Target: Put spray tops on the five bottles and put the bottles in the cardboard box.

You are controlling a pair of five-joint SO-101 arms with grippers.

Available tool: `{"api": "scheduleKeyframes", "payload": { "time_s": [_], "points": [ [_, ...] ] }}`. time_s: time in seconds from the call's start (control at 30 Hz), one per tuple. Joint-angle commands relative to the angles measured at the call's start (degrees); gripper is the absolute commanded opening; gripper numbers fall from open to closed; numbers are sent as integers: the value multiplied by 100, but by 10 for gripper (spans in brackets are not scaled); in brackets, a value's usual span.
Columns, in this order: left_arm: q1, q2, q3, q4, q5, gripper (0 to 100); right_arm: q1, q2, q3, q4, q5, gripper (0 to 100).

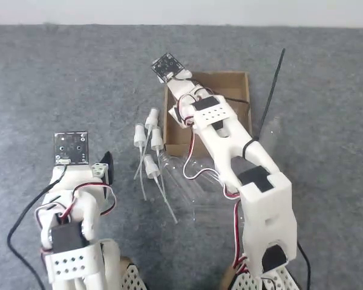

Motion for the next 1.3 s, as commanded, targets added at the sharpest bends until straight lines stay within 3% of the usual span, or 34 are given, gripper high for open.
{"api": "scheduleKeyframes", "payload": {
  "time_s": [0.0, 0.37, 0.63, 0.73, 0.83, 1.03, 1.27],
  "points": [
    [9, -79, -31, -105, -44, 200, -13, -734, -237, 444, 18, 6],
    [9, -79, -22, -114, -44, 200, 725, -1587, -237, 1059, -413, 6],
    [9, -79, -22, -123, -44, 200, 409, -2176, -229, 1851, -404, 6],
    [9, -79, -22, -123, -44, 200, 40, -1974, -229, 2141, 167, 9],
    [9, -79, -22, -123, -44, 200, -145, -1640, -237, 2343, 738, 75],
    [9, -79, -22, -114, -44, 200, 136, -1218, -273, 2281, 818, 231],
    [9, -79, -22, -114, -44, 200, 207, -892, -167, 2255, 1371, 246]
  ]
}}
